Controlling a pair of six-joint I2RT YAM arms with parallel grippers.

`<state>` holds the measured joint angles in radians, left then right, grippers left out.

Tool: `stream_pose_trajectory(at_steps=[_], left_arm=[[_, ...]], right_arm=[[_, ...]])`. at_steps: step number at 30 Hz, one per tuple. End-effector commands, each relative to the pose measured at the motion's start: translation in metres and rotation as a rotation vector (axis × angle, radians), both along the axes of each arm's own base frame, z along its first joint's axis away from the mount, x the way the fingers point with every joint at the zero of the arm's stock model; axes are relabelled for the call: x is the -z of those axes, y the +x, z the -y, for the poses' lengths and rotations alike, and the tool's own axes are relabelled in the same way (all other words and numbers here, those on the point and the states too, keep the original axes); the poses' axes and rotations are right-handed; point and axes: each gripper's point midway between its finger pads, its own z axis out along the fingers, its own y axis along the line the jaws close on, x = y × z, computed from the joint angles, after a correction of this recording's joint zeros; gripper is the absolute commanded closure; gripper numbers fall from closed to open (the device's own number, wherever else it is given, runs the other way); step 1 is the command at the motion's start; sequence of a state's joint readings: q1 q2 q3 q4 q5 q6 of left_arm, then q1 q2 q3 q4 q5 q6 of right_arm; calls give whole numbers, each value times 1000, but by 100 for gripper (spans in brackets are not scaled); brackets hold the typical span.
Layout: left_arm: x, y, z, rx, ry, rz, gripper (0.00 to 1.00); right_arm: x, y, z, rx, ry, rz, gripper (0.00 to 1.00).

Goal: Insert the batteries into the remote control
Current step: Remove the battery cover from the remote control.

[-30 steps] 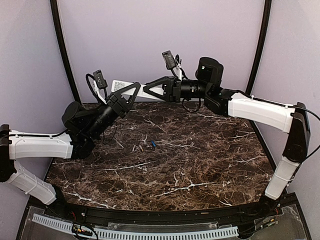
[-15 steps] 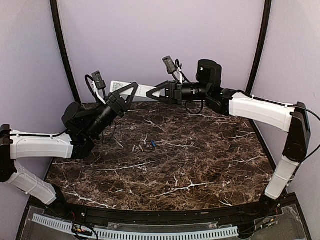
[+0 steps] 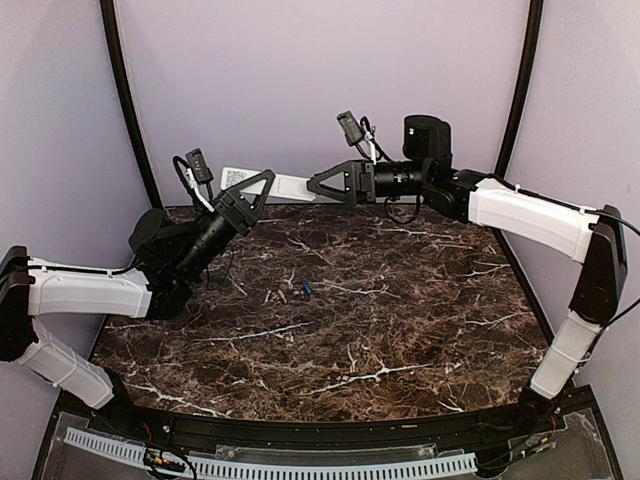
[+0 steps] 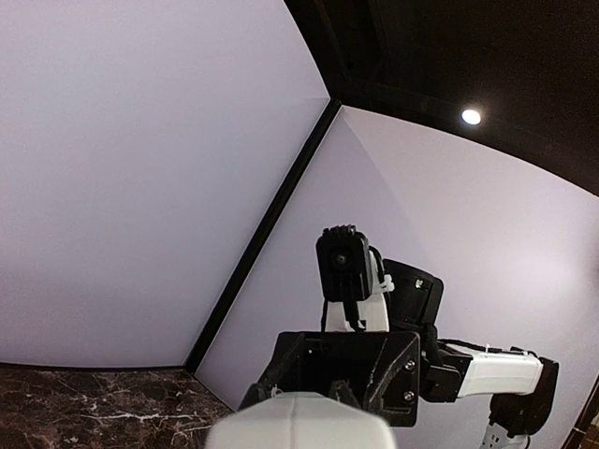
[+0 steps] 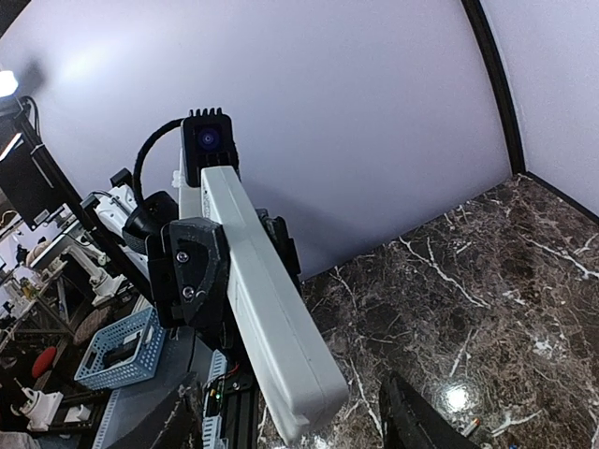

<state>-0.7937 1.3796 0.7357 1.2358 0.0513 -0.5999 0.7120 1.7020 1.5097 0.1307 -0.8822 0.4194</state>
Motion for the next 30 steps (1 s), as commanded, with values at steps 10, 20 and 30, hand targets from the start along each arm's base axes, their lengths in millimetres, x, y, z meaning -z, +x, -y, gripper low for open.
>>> stream_pose_trajectory(at_steps=[10, 20, 30], left_arm=[[-18, -6, -7, -22, 4, 68, 100], [-19, -5, -10, -36, -1, 71, 100], [-14, -3, -10, -44, 5, 60, 100]], right_arm=[[-7, -7, 9, 6, -19, -68, 65], [-3, -13, 6, -56, -5, -122, 81], [-3, -18, 4, -85, 9, -136, 84]])
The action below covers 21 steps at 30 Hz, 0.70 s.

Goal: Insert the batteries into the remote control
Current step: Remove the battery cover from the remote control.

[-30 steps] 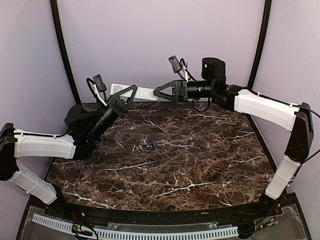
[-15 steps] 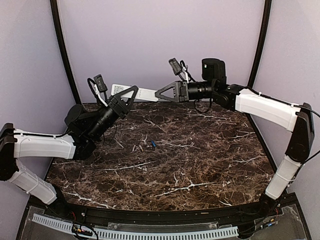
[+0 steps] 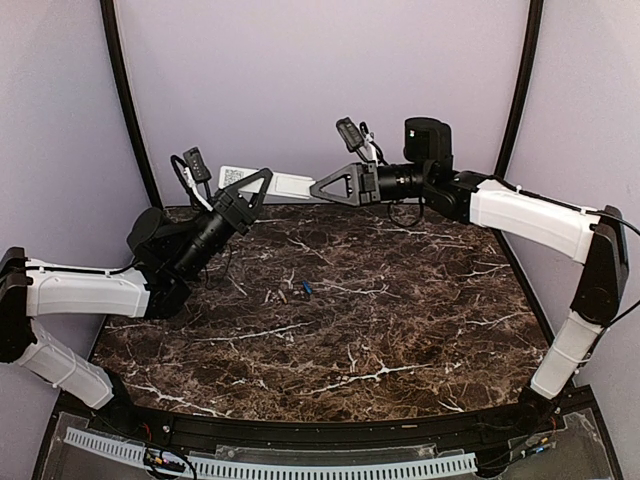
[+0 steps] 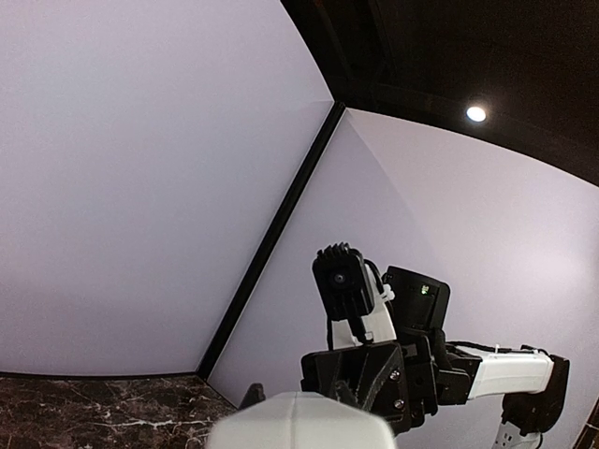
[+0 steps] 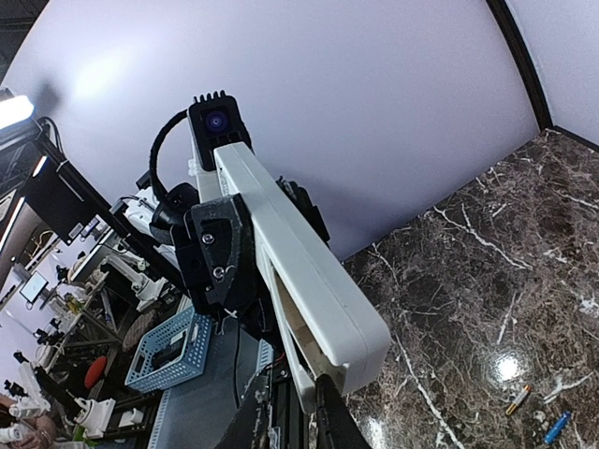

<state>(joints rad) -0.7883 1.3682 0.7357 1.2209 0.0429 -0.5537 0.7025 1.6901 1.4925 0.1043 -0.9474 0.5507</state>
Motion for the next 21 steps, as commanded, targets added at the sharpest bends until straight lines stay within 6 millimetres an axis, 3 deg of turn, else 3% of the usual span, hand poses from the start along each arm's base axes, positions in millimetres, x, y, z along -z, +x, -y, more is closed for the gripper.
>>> stream_pose_trajectory(at_steps=[1, 7, 15, 21], left_arm=[[-11, -5, -6, -7, -20, 33, 100], [-9, -5, -5, -5, -15, 29, 100], [-7, -4, -6, -11, -15, 25, 100], [-6, -2, -10, -26, -24, 21, 100]], right_arm=[[-9, -8, -2, -35, 37, 23, 84], [-10, -5, -5, -33, 45, 18, 87], [-9, -5, -8, -54, 48, 4, 100], [-10, -9, -7, -75, 46, 10, 100]])
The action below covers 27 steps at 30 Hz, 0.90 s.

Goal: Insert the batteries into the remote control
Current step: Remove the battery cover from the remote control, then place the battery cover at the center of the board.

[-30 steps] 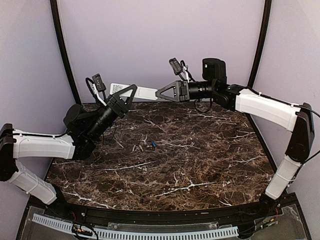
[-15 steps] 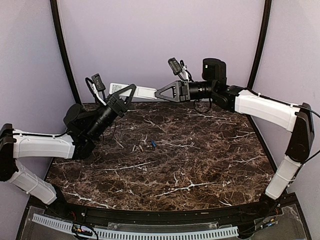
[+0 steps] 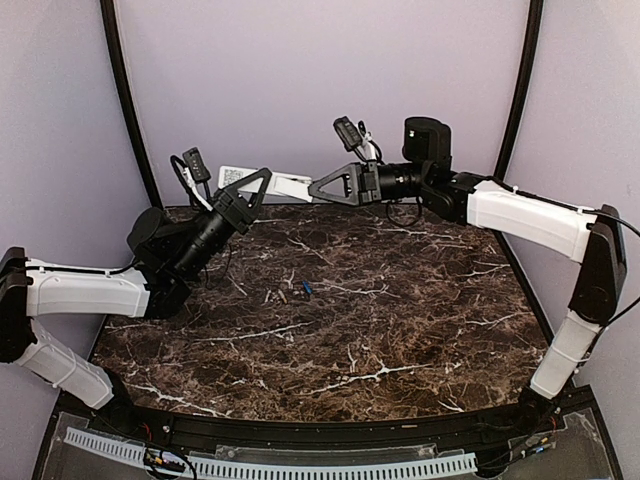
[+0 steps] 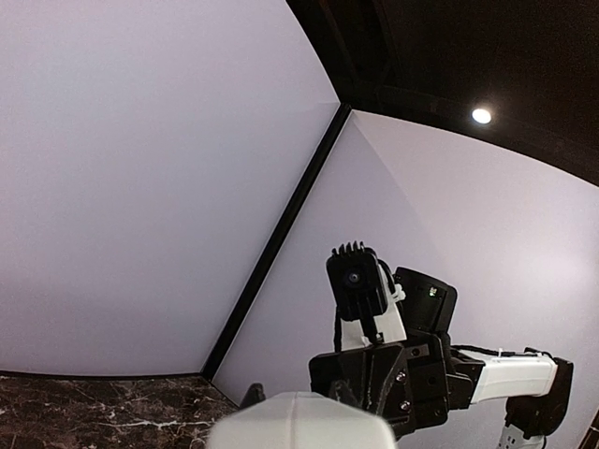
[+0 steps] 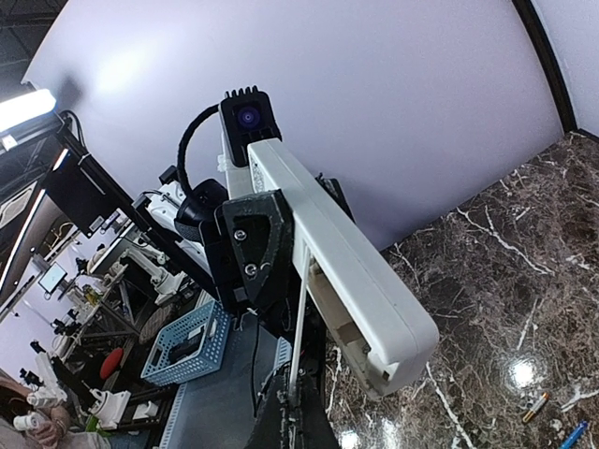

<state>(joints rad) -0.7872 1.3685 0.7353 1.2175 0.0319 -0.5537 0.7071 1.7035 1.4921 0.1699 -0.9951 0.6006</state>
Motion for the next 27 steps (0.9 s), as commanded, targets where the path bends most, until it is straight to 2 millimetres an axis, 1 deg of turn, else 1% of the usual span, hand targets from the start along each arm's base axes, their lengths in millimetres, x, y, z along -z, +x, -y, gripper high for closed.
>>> stream_pose_trajectory(at_steps=[1, 2, 3, 4, 8, 11, 13, 15, 17, 18, 19, 20, 22, 24, 27], left_arm=[[-5, -4, -10, -19, -22, 24, 100], [-6, -3, -14, -30, -27, 24, 100], [-2, -2, -16, -36, -22, 18, 100], [-3, 2, -24, -71, -29, 7, 100], [16, 16, -41, -182, 25, -59, 100], [28, 23, -56, -255, 49, -103, 100], [35, 25, -64, -293, 60, -121, 100], [41, 28, -73, -339, 82, -148, 100], [47, 29, -82, -386, 108, -169, 100], [51, 29, -85, -400, 121, -176, 100], [51, 28, -91, -421, 122, -182, 100], [53, 27, -93, -429, 132, -183, 100], [55, 26, -98, -447, 147, -188, 100], [57, 25, -102, -459, 157, -195, 100], [58, 24, -105, -464, 164, -201, 100]], right_arm=[[-7, -3, -3, -28, 15, 33, 100], [-8, -5, -1, -31, 9, 39, 100], [-11, -6, 1, -30, 6, 52, 100], [-14, -5, 4, -23, 2, 64, 100], [-19, -1, 14, 22, -16, 107, 100], [-9, 6, 20, 69, -70, 97, 100], [3, 19, 24, 152, -135, 114, 100], [25, 44, 35, 310, -270, 159, 100], [56, 72, 57, 495, -470, 221, 100], [73, 83, 70, 569, -566, 261, 100], [92, 92, 82, 630, -667, 305, 100], [109, 98, 93, 672, -754, 349, 100], [144, 105, 110, 710, -926, 425, 100], [176, 109, 121, 720, -1088, 477, 100], [210, 111, 131, 711, -1268, 544, 100]])
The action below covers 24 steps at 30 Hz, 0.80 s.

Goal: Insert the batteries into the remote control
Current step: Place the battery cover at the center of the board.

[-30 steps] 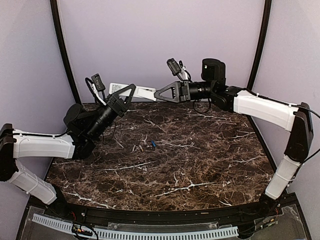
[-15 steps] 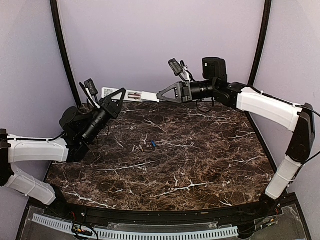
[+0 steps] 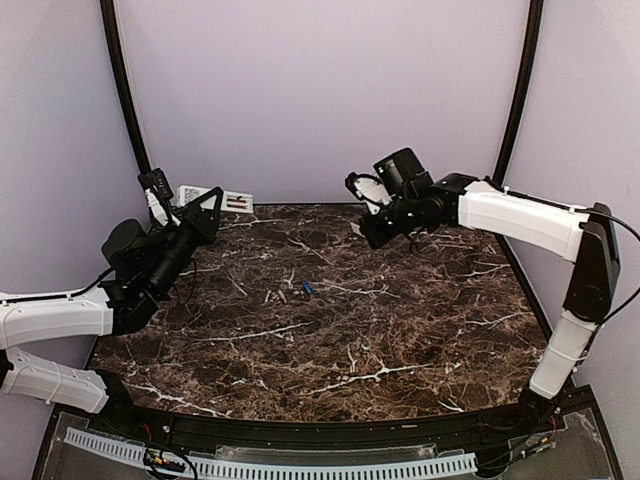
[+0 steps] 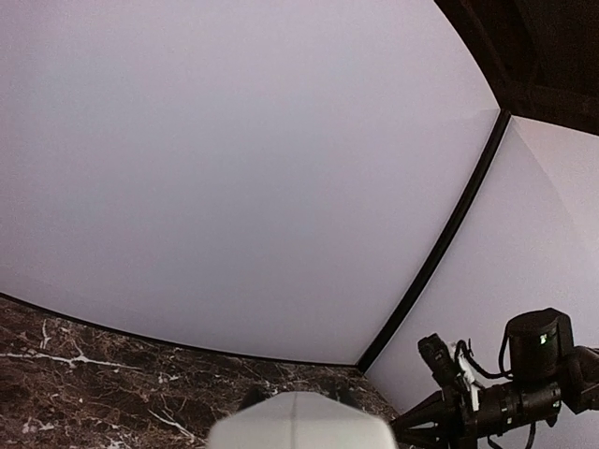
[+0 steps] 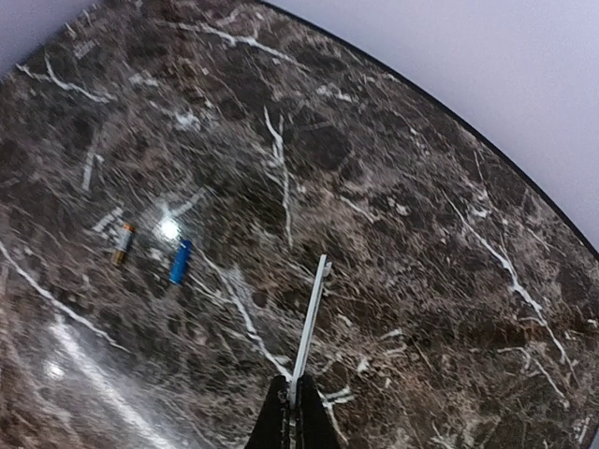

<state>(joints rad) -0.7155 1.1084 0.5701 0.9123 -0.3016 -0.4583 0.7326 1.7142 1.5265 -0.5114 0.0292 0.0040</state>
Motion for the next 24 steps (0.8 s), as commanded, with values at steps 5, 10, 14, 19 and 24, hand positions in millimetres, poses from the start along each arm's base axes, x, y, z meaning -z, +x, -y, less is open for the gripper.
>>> stream_pose_trajectory(at_steps=[5, 10, 14, 19, 24], left_arm=[[10, -1, -10, -35, 42, -28, 100], [8, -2, -11, -36, 42, -23, 100], [7, -3, -12, -37, 44, -24, 100], [6, -5, -14, -38, 41, -22, 100], [4, -8, -17, -42, 41, -18, 100]], right_arm=[[108, -3, 37, 14, -613, 57, 100], [149, -18, 38, -60, -748, 48, 100], [167, -33, 28, -126, -795, 51, 100], [198, -48, 26, -175, -878, 42, 90], [208, -54, 25, -181, -882, 16, 85]])
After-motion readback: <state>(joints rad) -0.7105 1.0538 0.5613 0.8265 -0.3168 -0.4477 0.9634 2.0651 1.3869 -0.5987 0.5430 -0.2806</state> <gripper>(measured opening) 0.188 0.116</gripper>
